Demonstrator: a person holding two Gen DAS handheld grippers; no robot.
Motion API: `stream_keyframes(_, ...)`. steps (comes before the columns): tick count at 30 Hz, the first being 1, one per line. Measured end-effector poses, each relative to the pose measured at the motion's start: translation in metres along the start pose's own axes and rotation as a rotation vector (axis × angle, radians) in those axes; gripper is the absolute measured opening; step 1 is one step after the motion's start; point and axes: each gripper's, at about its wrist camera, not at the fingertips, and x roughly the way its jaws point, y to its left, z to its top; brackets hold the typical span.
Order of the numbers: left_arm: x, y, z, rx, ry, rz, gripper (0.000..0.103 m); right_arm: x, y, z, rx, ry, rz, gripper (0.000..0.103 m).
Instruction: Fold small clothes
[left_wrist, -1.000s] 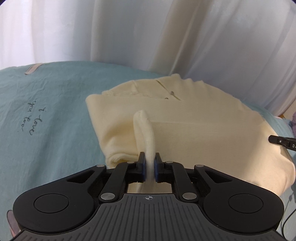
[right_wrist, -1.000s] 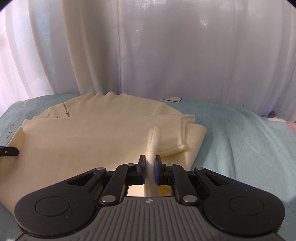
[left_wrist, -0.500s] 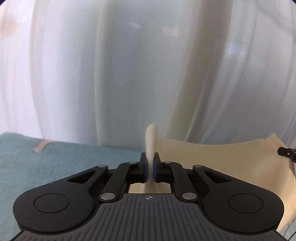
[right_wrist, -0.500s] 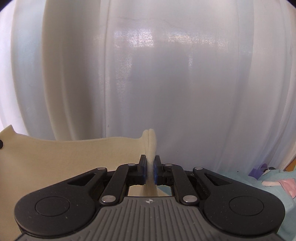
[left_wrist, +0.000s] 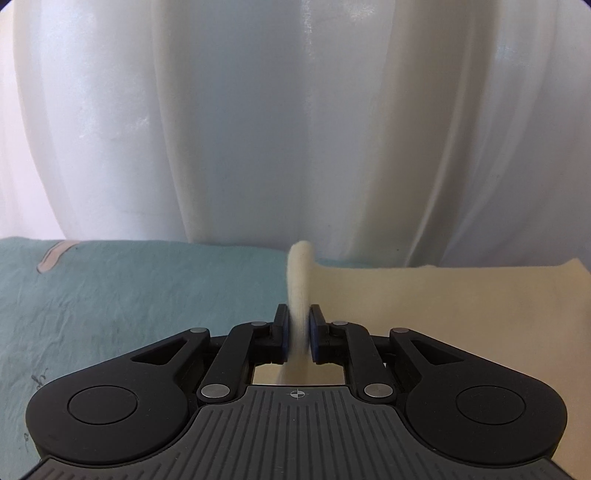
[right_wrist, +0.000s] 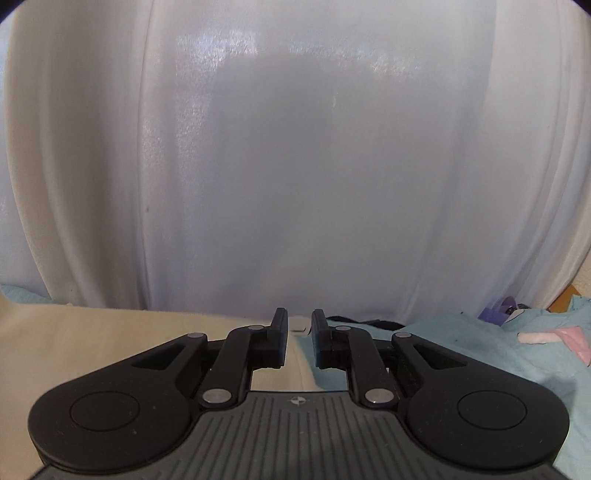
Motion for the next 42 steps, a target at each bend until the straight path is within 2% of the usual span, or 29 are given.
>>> stream_keyframes(2,-0.007,0.007,-0.006,0.002,-0.017,0.037,0.026,-0.011,-0.004,-0.001,0.014,-0.032,0.019,0.021)
stream_keyframes(3,-0.01,0.008,-0.006,0.003,-0.033,0.051,0.028,-0.011,-0.002,-0.001,0.017,-0.022,0.048,0.025)
stream_keyframes(5,-0.019,0.012,-0.006,-0.005,-0.065,0.057,0.037,-0.008,0.002,-0.005,0.016,0.007,0.107,0.025)
stream_keyframes(8,-0.024,0.013,-0.004,-0.033,-0.066,0.004,0.045,-0.006,0.01,-0.016,-0.004,0.055,0.158,0.025)
stream_keyframes(11,-0.016,0.007,-0.009,-0.009,-0.025,-0.028,0.046,0.004,0.017,-0.025,-0.024,0.12,0.176,0.024)
stream_keyframes(13,-0.007,0.005,-0.017,0.009,0.008,-0.02,0.046,0.008,0.019,-0.03,-0.038,0.156,0.167,0.023)
stream_keyframes(15,0.001,0.008,-0.025,0.014,0.023,0.002,0.047,0.005,0.015,-0.035,-0.043,0.143,0.164,0.019)
stream_keyframes(18,0.002,0.014,-0.03,0.021,-0.001,0.051,0.058,0.004,-0.003,-0.041,-0.009,0.125,0.127,0.019)
stream_keyframes(20,-0.002,0.03,-0.034,-0.062,0.0,0.015,0.061,0.005,-0.026,-0.047,0.078,0.11,0.141,0.019)
stream_keyframes(21,-0.003,0.036,-0.035,-0.097,-0.001,0.005,0.062,0.001,-0.035,-0.049,0.114,0.107,0.145,0.015)
stream_keyframes(22,-0.004,0.041,-0.037,-0.124,-0.006,0.003,0.064,-0.002,-0.039,-0.052,0.115,0.102,0.126,0.01)
stream_keyframes(24,-0.008,0.045,-0.04,-0.14,-0.016,0.001,0.065,-0.004,-0.038,-0.053,0.087,0.101,0.089,0.013)
stream_keyframes(25,-0.011,0.046,-0.04,-0.14,-0.02,0.008,0.065,-0.008,-0.039,-0.052,0.071,0.117,0.039,0.014)
stream_keyframes(26,-0.017,0.048,-0.041,-0.137,-0.02,0.029,0.064,-0.018,-0.042,-0.053,0.079,0.119,0.041,0.014)
stream_keyframes(28,-0.03,0.055,-0.04,-0.113,-0.005,0.067,0.062,-0.044,-0.047,-0.056,0.129,0.115,0.085,0.015)
stream_keyframes(30,-0.041,0.066,-0.048,-0.093,0.009,0.066,0.063,-0.075,-0.048,-0.064,0.139,0.116,0.15,0.016)
stream_keyframes(33,-0.062,0.087,-0.062,-0.132,0.057,0.091,0.06,-0.122,-0.042,-0.086,0.152,0.132,0.251,0.02)
stream_keyframes(35,-0.078,0.105,-0.073,-0.21,0.084,0.036,0.06,-0.139,-0.039,-0.102,0.176,0.161,0.304,0.021)
stream_keyframes(39,-0.087,0.123,-0.09,-0.398,0.148,-0.223,0.061,-0.153,-0.025,-0.123,0.217,0.228,0.369,0.022)
stream_keyframes(42,-0.082,0.125,-0.097,-0.47,0.163,-0.3,0.06,-0.159,-0.014,-0.123,0.204,0.242,0.391,0.022)
